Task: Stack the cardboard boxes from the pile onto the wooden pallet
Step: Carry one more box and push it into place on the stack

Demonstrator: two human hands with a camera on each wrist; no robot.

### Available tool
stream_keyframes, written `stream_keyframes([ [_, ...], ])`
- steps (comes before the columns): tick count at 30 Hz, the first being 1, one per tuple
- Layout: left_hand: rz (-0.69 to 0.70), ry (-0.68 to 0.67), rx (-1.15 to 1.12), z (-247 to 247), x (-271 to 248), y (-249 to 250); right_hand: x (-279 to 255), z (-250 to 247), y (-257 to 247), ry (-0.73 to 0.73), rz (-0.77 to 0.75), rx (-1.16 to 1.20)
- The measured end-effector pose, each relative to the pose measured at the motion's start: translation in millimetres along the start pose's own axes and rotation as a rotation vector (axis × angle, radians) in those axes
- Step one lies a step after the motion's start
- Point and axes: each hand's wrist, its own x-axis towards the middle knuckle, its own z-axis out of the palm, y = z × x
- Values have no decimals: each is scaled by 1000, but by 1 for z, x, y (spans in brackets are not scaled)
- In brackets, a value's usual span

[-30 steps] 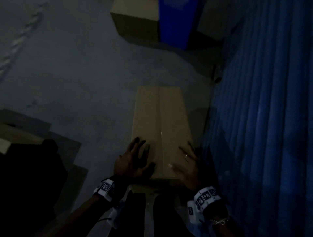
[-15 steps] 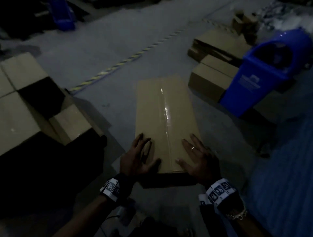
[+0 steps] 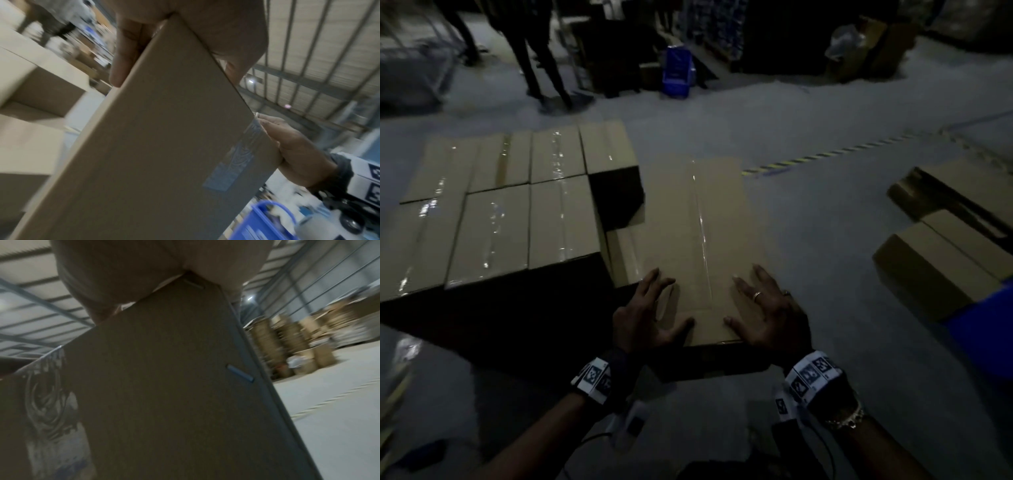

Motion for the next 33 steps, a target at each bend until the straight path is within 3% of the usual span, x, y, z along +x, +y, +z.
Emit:
stream_keyframes([
  [9,-140,29,100,-9,67,-66,113,56,-13,-86,-111,52],
  [20,-308,7,171,27,187,-124,269,124,25,-221,-190,157],
  [33,-408,-26,156,40,263,-193,377,191,22,-321,-227,189],
])
